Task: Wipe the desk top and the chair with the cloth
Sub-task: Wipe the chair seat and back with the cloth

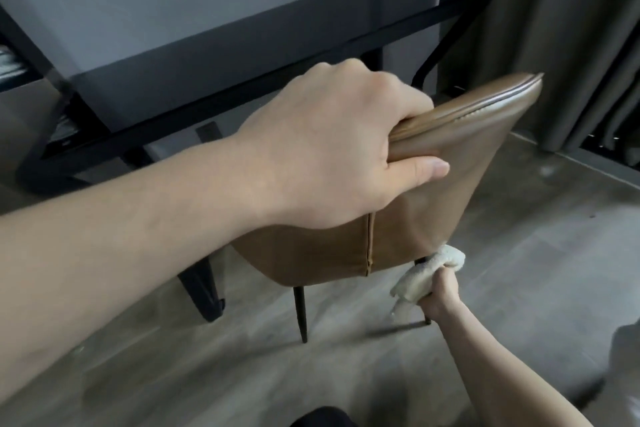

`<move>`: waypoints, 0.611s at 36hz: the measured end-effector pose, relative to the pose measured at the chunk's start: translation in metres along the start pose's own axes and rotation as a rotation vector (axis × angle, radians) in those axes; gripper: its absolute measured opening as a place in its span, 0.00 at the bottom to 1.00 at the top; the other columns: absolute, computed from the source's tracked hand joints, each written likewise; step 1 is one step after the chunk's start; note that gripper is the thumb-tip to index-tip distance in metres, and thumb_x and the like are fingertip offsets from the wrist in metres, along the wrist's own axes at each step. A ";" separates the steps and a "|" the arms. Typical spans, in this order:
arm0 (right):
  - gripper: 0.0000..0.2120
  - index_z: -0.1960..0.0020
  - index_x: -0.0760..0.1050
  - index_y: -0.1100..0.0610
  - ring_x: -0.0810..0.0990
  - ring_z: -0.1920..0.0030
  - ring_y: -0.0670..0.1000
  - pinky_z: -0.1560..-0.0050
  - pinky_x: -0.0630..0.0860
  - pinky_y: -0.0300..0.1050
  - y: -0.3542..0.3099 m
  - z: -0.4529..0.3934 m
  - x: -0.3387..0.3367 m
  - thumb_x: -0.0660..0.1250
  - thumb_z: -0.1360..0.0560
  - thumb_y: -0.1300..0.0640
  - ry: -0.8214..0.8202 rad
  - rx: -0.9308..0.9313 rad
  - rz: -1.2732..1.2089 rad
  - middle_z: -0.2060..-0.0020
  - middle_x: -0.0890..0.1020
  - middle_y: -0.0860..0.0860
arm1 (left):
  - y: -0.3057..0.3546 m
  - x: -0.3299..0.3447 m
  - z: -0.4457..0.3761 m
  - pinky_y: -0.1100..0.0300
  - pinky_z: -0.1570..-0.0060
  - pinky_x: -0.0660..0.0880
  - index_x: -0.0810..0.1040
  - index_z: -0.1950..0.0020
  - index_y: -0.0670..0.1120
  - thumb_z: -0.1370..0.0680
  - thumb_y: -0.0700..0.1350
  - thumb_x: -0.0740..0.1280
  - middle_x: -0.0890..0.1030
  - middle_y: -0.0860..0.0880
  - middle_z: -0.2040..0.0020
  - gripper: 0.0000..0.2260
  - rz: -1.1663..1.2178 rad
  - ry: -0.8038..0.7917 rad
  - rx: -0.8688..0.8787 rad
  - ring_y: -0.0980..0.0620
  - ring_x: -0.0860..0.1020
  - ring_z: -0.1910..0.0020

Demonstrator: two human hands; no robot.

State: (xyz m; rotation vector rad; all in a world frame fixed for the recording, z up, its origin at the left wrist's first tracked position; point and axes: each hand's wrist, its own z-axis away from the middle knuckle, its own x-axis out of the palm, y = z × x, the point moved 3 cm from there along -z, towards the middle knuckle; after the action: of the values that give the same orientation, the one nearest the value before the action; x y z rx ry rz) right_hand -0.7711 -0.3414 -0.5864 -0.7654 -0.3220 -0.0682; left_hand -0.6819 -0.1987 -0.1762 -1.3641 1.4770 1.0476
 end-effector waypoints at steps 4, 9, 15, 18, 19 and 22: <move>0.22 0.37 0.77 0.60 0.81 0.41 0.64 0.40 0.75 0.70 -0.034 0.025 0.006 0.61 0.24 0.48 -0.052 -0.030 -0.096 0.40 0.82 0.61 | 0.002 -0.002 0.002 0.54 0.63 0.74 0.79 0.57 0.56 0.23 0.65 0.65 0.74 0.56 0.73 0.15 0.038 -0.004 -0.026 0.56 0.75 0.69; 0.10 0.49 0.76 0.54 0.79 0.40 0.57 0.35 0.75 0.57 -0.069 0.087 0.018 0.56 0.18 0.56 0.040 -0.163 -0.194 0.36 0.79 0.57 | 0.004 -0.007 0.007 0.59 0.66 0.68 0.79 0.56 0.56 0.22 0.65 0.64 0.74 0.58 0.70 0.14 0.018 -0.017 -0.027 0.57 0.73 0.68; 0.17 0.33 0.73 0.52 0.79 0.44 0.57 0.34 0.73 0.59 -0.104 0.153 0.030 0.59 0.18 0.46 0.047 -0.211 -0.142 0.42 0.79 0.54 | 0.005 -0.012 0.013 0.57 0.65 0.68 0.79 0.56 0.56 0.21 0.66 0.60 0.77 0.56 0.65 0.17 0.075 -0.045 -0.095 0.57 0.74 0.64; 0.17 0.34 0.72 0.54 0.80 0.49 0.53 0.42 0.74 0.52 -0.122 0.191 0.041 0.59 0.17 0.46 0.038 -0.285 -0.127 0.44 0.80 0.53 | 0.006 -0.017 0.017 0.54 0.62 0.73 0.81 0.57 0.51 0.20 0.67 0.54 0.79 0.53 0.66 0.25 0.170 -0.067 -0.185 0.51 0.77 0.63; 0.14 0.36 0.72 0.55 0.80 0.51 0.51 0.45 0.74 0.51 -0.129 0.203 0.044 0.58 0.16 0.47 0.034 -0.311 -0.136 0.47 0.81 0.53 | 0.007 -0.019 0.019 0.53 0.62 0.73 0.79 0.59 0.48 0.19 0.65 0.53 0.78 0.52 0.68 0.26 0.199 -0.070 -0.201 0.50 0.78 0.64; 0.11 0.47 0.73 0.52 0.79 0.51 0.50 0.44 0.74 0.52 -0.147 0.242 0.054 0.58 0.16 0.46 0.000 -0.371 -0.119 0.51 0.80 0.51 | 0.004 -0.028 0.027 0.51 0.61 0.73 0.72 0.64 0.44 0.17 0.60 0.53 0.76 0.47 0.70 0.25 0.322 -0.066 -0.261 0.46 0.77 0.65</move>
State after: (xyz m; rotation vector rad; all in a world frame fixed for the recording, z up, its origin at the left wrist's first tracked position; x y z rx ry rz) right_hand -0.8093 -0.2777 -0.3083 -1.1130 -0.3598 -0.2455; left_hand -0.6835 -0.1645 -0.1570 -1.2766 1.5862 1.5198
